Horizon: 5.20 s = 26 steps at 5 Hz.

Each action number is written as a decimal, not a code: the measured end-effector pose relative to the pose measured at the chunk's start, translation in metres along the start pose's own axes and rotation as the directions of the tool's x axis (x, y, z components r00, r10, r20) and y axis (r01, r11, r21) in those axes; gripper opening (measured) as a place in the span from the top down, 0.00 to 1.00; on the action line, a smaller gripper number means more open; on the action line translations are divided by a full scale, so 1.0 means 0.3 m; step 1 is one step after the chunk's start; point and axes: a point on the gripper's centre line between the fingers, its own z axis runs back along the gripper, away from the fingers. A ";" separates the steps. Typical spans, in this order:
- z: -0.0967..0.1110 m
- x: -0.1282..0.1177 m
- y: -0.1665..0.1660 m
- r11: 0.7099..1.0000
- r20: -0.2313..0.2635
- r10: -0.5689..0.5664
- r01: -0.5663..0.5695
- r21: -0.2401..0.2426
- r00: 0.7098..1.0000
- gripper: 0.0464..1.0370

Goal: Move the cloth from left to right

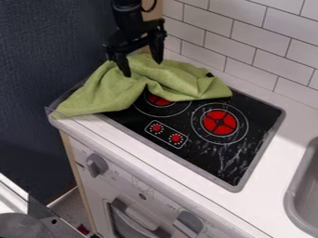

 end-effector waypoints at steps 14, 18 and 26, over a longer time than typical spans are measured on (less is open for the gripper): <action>0.012 -0.820 -0.240 0.903 0.130 -0.383 0.400 -0.158 0.915 1.00; -0.025 -0.862 -0.417 0.727 0.041 -0.680 0.680 -0.095 0.732 0.58; 0.221 -0.270 -0.105 0.820 -0.138 -0.501 0.520 0.241 0.854 0.04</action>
